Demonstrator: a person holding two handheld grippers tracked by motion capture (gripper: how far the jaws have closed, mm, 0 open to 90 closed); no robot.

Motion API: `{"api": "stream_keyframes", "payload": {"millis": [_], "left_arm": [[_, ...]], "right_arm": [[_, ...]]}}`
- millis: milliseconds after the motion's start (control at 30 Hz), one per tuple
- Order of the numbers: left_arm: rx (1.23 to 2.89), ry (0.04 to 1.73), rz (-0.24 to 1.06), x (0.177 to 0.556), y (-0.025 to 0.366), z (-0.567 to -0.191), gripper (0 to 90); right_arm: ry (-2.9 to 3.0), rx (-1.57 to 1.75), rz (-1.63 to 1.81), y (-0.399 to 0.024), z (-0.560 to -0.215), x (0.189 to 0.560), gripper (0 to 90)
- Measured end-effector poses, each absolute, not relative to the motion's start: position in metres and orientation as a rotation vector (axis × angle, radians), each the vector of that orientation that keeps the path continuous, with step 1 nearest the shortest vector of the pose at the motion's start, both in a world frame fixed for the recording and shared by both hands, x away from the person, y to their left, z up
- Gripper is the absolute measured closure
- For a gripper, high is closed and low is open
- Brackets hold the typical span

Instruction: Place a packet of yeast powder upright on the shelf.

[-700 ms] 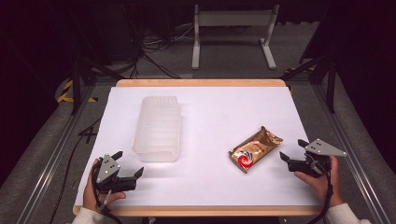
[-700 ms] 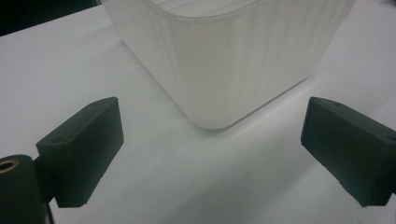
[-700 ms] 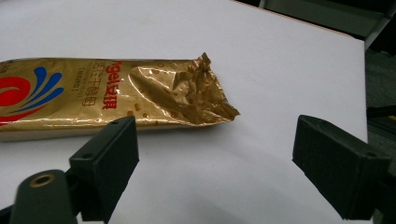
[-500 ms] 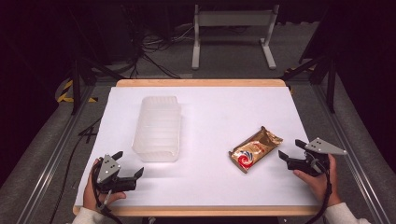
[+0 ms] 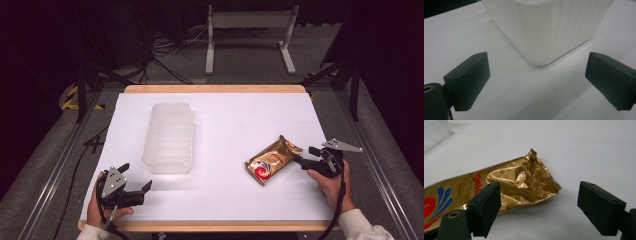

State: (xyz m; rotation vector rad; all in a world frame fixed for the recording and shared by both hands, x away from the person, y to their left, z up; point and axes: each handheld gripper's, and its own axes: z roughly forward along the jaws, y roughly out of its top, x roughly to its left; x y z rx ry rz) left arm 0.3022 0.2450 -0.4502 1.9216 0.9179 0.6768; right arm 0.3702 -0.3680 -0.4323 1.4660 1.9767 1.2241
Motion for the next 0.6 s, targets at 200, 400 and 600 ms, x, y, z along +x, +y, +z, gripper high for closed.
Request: {"api": "stream_keyframes", "payload": {"millis": [200,400,600], "left_arm": [[1.916,0.913,0.69,0.302,0.245,-0.45,6.8],[1.911,0.91,0.69,0.301,0.245,-0.449,6.8],[1.915,0.906,0.687,0.301,0.245,-0.449,6.8]], "right_arm": [[2.035,1.545,1.27,-0.357,-0.438,0.383,17.8],[2.042,1.617,1.251,-0.344,-0.443,0.396,15.5],[2.026,1.659,1.272,-0.343,-0.443,0.404,23.4]]}}
